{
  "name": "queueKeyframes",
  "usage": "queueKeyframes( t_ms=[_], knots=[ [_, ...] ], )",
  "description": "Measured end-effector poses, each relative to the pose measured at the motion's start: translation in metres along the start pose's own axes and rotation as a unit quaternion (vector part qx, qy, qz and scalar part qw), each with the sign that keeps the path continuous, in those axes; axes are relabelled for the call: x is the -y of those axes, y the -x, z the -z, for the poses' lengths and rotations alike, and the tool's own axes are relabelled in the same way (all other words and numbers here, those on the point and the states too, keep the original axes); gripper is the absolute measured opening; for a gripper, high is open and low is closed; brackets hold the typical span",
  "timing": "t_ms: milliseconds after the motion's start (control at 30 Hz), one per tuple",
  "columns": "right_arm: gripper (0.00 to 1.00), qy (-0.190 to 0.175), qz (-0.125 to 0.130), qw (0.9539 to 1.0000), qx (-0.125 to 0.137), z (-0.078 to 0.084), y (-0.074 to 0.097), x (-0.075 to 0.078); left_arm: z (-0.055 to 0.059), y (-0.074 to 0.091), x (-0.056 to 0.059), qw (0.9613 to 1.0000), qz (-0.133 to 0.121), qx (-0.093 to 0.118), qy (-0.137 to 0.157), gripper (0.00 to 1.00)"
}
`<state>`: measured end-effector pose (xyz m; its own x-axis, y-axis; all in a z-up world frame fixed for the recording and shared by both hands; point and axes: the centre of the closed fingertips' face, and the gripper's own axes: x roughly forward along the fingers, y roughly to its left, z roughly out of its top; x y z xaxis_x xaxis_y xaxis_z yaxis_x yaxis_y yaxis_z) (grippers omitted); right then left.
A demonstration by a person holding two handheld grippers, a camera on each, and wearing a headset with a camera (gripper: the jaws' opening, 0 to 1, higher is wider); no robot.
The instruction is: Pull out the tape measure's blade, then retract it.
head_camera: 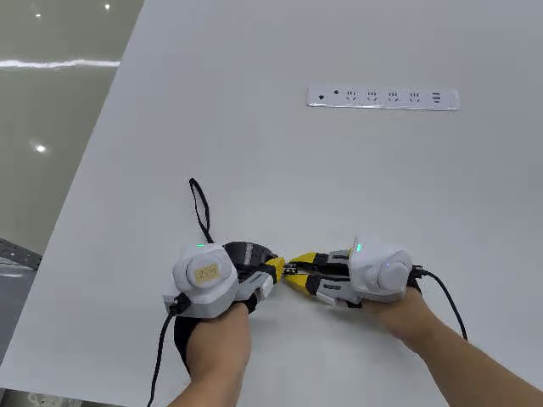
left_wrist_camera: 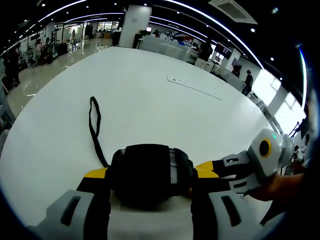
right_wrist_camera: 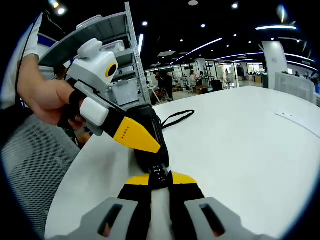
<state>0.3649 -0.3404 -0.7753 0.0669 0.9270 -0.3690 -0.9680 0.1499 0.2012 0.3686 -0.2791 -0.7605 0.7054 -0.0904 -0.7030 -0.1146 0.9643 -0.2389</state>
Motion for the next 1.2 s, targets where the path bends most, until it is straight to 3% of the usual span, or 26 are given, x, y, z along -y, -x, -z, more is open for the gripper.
queueKeyframes(
  t_ms=[267, 600, 933, 1200],
  knots=[
    [0.11, 0.010, -0.007, 0.9999, -0.005, -0.002, -0.013, -0.003, -0.001, 0.001, 0.000, 1.0000, 0.002, 0.001, 0.006, 0.63],
    [0.11, 0.014, -0.011, 0.9998, -0.005, -0.002, -0.012, -0.002, -0.001, 0.000, -0.002, 1.0000, 0.001, 0.002, 0.005, 0.63],
    [0.12, 0.042, -0.012, 0.9990, -0.008, -0.002, -0.013, -0.002, -0.001, 0.000, -0.002, 1.0000, 0.000, 0.002, 0.006, 0.63],
    [0.13, 0.034, -0.013, 0.9993, -0.010, -0.002, -0.013, -0.001, -0.001, 0.000, -0.002, 1.0000, 0.001, 0.003, 0.006, 0.63]
  ],
)
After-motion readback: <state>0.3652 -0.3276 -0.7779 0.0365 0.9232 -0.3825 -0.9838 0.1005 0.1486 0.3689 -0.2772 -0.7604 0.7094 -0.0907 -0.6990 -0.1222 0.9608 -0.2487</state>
